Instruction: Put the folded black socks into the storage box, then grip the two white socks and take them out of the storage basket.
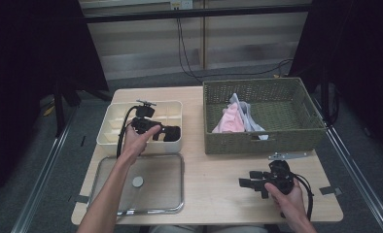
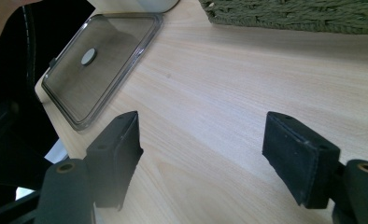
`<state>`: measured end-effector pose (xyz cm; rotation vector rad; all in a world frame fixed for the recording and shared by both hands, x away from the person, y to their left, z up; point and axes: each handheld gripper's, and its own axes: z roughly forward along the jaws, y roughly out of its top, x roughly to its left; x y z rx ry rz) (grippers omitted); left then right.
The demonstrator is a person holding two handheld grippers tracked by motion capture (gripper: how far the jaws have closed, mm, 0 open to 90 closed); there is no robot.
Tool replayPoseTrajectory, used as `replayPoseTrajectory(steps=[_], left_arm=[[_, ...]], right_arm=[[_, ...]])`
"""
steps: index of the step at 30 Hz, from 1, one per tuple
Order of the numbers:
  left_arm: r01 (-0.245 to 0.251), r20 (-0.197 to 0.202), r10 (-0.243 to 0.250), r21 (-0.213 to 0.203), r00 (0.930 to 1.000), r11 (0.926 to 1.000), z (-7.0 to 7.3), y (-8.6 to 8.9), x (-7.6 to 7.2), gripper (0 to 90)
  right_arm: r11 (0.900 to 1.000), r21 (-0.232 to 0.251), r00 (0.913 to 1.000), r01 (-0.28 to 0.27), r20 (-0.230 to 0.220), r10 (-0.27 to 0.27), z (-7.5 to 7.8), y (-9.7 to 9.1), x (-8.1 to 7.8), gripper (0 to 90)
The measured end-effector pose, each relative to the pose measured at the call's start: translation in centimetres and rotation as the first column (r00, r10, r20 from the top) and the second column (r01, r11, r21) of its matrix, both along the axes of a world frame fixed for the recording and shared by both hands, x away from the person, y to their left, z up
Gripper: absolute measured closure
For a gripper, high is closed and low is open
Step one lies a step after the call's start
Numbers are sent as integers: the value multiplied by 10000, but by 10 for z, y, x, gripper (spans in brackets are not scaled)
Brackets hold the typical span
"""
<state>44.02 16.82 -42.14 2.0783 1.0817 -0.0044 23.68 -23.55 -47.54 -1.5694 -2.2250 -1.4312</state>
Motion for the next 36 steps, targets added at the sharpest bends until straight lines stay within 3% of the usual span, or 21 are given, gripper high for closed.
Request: replayPoseTrajectory(steps=[5,7,8,10,12,17,19,26,29,33,35,36], left_arm=[[-161,399,166,-138,9991,9998,5,11,-11,197],[-650,756,663,-188,9949,9977,8,13,-18,221],[-611,849,627,-213,9944,9979,10,14,-23,237],[-475,702,496,-319,9963,9984,10,15,-28,241],[-410,878,435,-302,9952,9987,8,15,-34,238],[-252,863,296,-512,9958,9984,3,19,-46,205],[-129,913,166,-409,9957,9991,2,20,-51,205],[169,1064,-97,-676,9943,9976,0,28,-72,178],[21,1092,68,-813,9940,9967,-2,33,-80,186],[209,1096,-147,-559,9939,9982,-4,36,-91,209],[239,1017,-150,-869,9947,9959,-7,40,-98,210],[260,1061,-171,-829,9942,9962,-8,41,-101,209]], right_arm=[[10000,-70,10000,47,75,-46,1,-2,2,275],[9999,-88,9998,130,135,-129,2,-3,2,275],[9998,-73,9998,167,119,-166,3,-3,2,275],[9998,-99,9996,191,186,-189,4,-4,2,275],[9997,-148,9996,207,193,-204,4,-5,2,275],[9993,-286,9993,242,305,-233,7,-5,6,276],[9992,-287,9991,275,340,-265,9,-6,7,277],[9986,-438,9976,301,640,-273,19,-8,14,286],[9988,-341,9968,350,734,-324,24,-7,18,305],[9983,-473,9948,341,980,-293,33,-6,21,348],[9985,-330,9930,435,1112,-396,37,-9,22,358],[9985,-299,9925,456,1150,-419,40,-10,23,368]])
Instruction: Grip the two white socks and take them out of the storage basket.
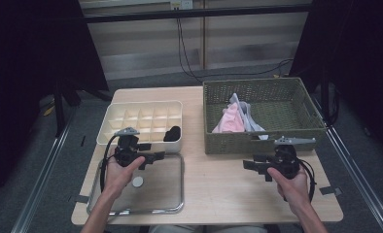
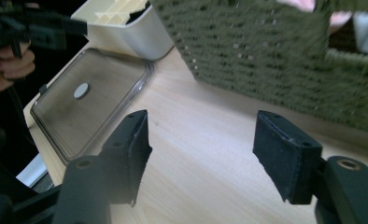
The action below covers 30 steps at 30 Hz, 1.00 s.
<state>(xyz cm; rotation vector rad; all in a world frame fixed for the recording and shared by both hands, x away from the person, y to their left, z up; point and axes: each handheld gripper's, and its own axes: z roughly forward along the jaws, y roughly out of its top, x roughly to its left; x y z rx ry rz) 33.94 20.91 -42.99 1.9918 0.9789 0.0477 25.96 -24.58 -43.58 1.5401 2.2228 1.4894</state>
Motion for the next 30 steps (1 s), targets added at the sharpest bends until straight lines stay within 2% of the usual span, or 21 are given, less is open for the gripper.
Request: replayPoseTrajectory(steps=[2,3,9,14,19,22,30], left_arm=[[-98,40,97,143,9999,9998,-4,1,-6,209],[-99,-28,99,58,9999,9999,-6,1,-9,209],[186,-50,-184,455,9998,9988,-13,3,-30,219],[353,-96,-348,596,9993,9976,-20,7,-45,223],[434,-132,-427,607,9990,9972,-26,9,-55,222],[382,-252,-370,498,9990,9980,-28,11,-57,250],[470,-2,-470,223,9989,9986,-22,8,-71,246]], right_arm=[[10000,81,9999,54,137,-56,5,-2,1,373],[9999,79,9998,72,183,-73,9,-2,2,374],[9994,331,9976,62,694,-85,28,-7,5,354],[10000,-31,9973,85,732,-83,39,-11,15,367],[9999,-152,9973,63,726,-52,50,-9,24,398],[9996,-246,9969,112,777,-92,58,-8,34,434],[9965,-816,9985,191,523,-149,67,-5,79,504]])
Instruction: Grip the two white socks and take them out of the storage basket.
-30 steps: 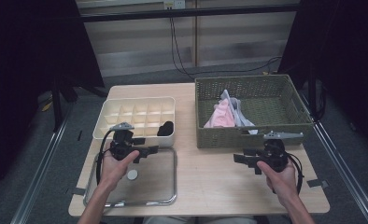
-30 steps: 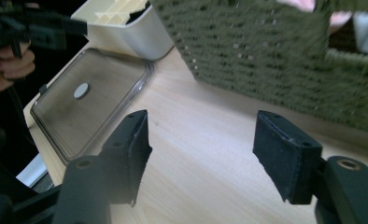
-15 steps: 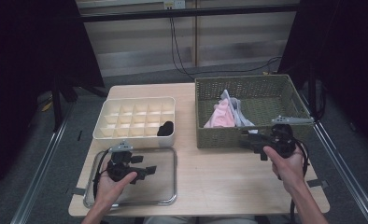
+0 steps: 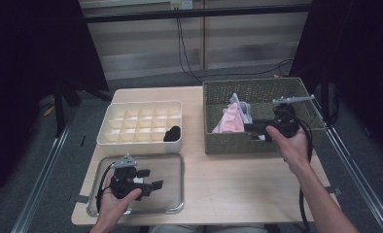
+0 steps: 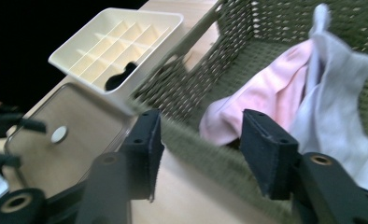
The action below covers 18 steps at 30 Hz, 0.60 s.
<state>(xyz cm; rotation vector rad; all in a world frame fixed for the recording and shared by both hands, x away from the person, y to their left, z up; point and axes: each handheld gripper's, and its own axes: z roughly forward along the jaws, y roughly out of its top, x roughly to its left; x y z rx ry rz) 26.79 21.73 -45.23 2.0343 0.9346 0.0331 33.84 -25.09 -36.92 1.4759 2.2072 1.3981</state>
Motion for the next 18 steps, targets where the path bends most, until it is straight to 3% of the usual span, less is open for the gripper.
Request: replayPoseTrajectory(steps=[10,13,15,18], left_arm=[[100,84,-99,-134,9999,9999,0,1,-20,243],[209,343,-219,286,9992,9994,0,-4,-24,240],[501,-147,-508,-396,9986,9980,-3,-4,-22,240],[390,67,-389,-25,9992,9992,-4,-4,-22,243]], right_arm=[[9983,-422,9974,390,-584,-415,-3,-13,50,571],[9980,-482,9973,411,-595,-439,1,-12,61,571],[9976,-535,9971,436,-607,-468,2,-11,70,579],[9959,-723,9958,536,-706,-587,2,-10,84,591]])
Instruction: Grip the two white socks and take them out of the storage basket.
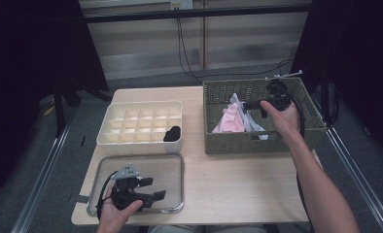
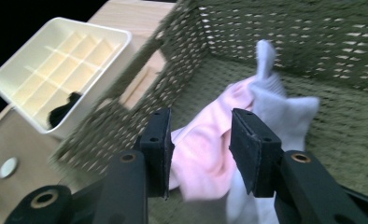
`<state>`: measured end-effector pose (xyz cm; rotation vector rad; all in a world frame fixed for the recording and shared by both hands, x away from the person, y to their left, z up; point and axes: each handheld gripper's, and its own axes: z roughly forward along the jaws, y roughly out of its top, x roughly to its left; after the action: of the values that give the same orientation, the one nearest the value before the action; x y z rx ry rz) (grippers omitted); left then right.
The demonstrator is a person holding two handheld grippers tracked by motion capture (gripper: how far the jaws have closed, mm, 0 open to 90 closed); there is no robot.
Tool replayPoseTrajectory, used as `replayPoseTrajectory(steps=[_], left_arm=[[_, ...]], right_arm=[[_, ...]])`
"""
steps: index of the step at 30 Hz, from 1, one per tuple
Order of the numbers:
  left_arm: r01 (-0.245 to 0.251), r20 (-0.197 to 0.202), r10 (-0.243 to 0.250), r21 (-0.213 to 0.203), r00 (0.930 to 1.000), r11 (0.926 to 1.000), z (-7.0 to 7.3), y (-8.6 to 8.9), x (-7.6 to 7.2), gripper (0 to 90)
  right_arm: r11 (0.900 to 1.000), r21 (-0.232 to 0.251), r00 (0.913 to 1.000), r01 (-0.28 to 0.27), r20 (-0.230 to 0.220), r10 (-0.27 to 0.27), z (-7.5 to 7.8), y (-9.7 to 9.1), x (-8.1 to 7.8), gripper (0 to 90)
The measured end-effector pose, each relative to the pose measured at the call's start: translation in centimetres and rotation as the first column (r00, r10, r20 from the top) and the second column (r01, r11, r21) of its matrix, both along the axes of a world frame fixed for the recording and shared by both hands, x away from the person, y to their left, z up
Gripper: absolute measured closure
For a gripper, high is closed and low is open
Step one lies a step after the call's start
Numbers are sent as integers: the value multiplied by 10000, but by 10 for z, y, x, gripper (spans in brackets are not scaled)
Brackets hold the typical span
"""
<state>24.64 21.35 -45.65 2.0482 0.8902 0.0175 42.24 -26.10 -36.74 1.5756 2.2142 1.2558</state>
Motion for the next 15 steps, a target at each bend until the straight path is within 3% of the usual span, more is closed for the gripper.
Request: replayPoseTrajectory(steps=[2,8,15], left_arm=[[-25,-180,20,-233,9998,9997,-1,2,1,243],[-62,-43,61,-282,10000,9996,2,1,-1,244],[127,130,-123,-294,9998,9995,5,-4,-6,244]], right_arm=[[9998,-169,9998,64,-165,-66,-1,-1,10,600],[9986,-497,9960,202,-861,-244,-15,-3,37,613],[9941,-733,9905,796,-1061,-871,-22,-4,59,549]])
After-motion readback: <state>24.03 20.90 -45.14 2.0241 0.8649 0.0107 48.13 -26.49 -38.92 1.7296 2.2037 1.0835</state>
